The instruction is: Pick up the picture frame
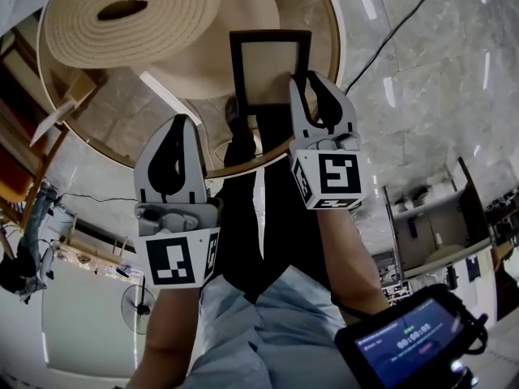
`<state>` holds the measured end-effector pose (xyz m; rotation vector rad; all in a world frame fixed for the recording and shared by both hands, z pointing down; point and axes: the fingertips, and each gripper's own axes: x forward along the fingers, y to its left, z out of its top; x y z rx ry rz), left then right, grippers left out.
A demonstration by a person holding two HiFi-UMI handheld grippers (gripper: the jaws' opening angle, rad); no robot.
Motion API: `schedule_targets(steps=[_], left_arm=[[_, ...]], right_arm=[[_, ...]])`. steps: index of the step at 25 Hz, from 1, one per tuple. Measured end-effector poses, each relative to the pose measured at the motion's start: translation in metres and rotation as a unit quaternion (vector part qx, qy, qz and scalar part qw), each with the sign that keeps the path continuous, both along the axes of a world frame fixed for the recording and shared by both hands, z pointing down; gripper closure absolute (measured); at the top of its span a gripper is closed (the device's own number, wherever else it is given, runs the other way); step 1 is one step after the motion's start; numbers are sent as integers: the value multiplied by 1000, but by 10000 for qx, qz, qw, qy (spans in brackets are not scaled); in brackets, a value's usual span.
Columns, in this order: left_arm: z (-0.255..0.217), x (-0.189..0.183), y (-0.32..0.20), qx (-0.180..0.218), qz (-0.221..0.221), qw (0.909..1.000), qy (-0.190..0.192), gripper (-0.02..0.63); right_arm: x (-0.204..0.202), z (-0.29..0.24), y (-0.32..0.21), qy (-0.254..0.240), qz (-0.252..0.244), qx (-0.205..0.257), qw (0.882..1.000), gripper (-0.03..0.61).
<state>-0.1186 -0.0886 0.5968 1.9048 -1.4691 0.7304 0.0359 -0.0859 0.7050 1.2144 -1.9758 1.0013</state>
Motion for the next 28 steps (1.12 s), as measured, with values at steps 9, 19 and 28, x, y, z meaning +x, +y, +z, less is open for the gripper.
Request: schedule_targets(steps=[9, 19, 28], left_arm=[[-2, 0, 2, -10, -13, 10000, -4, 603], [-5, -2, -2, 81, -23, 10000, -26, 603], [-34, -5, -12, 287, 67, 9996, 1, 603]], right_arm=[[-5, -1, -3, -246, 164, -49, 9995, 471], [0, -1, -9, -232, 388, -84, 9989, 494], [-4, -34, -27, -92, 248, 296, 9992, 497]])
